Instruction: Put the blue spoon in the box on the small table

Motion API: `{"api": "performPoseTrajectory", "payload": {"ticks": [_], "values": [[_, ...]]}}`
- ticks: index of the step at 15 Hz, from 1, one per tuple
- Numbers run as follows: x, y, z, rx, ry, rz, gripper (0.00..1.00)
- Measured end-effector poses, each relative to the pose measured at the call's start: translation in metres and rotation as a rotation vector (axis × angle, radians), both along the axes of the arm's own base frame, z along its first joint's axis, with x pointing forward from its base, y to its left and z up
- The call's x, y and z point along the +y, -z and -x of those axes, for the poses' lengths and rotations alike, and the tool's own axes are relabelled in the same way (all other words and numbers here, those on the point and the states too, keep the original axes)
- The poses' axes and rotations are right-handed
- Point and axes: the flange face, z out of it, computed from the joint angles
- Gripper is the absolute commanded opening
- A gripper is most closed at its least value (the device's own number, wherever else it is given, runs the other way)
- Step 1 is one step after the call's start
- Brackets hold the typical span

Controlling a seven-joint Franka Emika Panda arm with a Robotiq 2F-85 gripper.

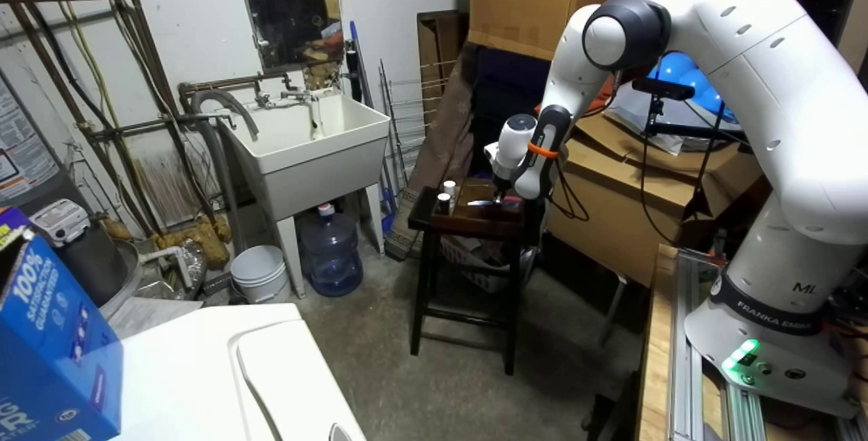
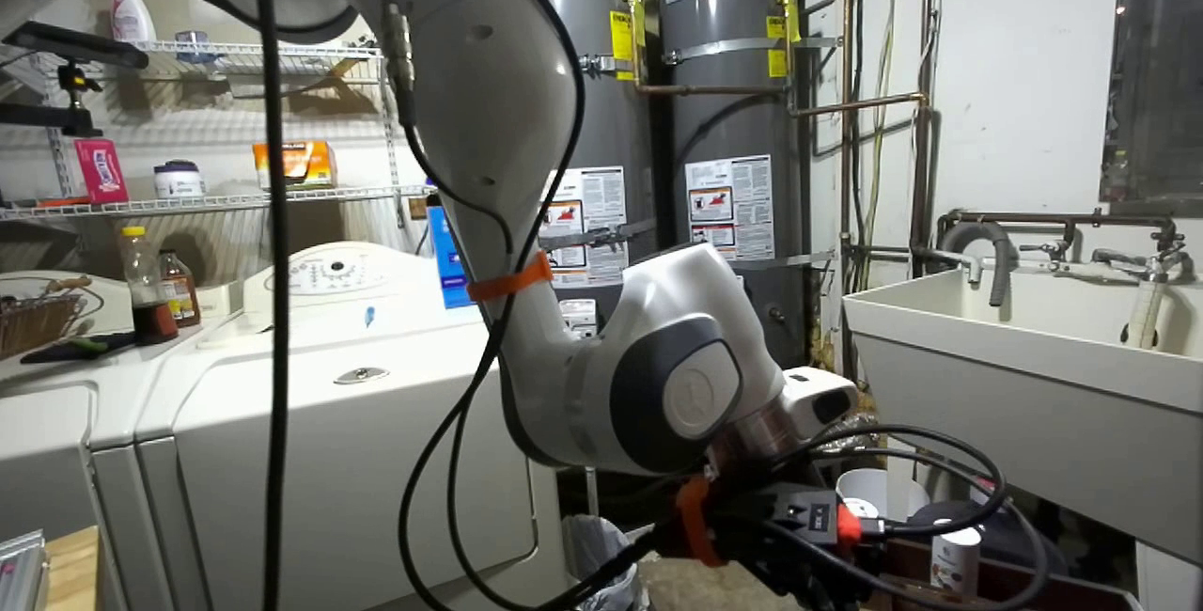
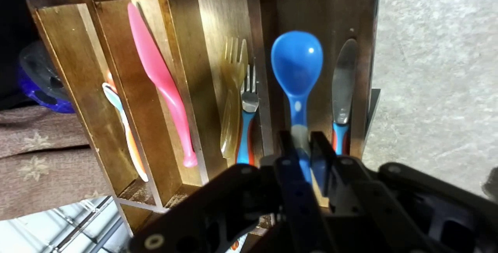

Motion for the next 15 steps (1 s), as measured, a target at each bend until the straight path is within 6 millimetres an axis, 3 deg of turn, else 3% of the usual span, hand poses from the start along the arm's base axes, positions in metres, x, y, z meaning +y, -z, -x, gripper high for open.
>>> {"api": "performPoseTrajectory", "payload": {"ticks": [11, 12, 13, 15], "values": [[-0.001, 0.035, -0.025, -0.024, 0.017, -0.033, 0.04], [-0.001, 0.038, -0.026, -0.021, 0.019, -0.038, 0.4], [-0.002, 0.041, -0.026, -0.016, 0.02, -0.042, 0.42], [-0.004, 0.046, -0.026, -0.002, 0.023, -0.046, 0.55]]}}
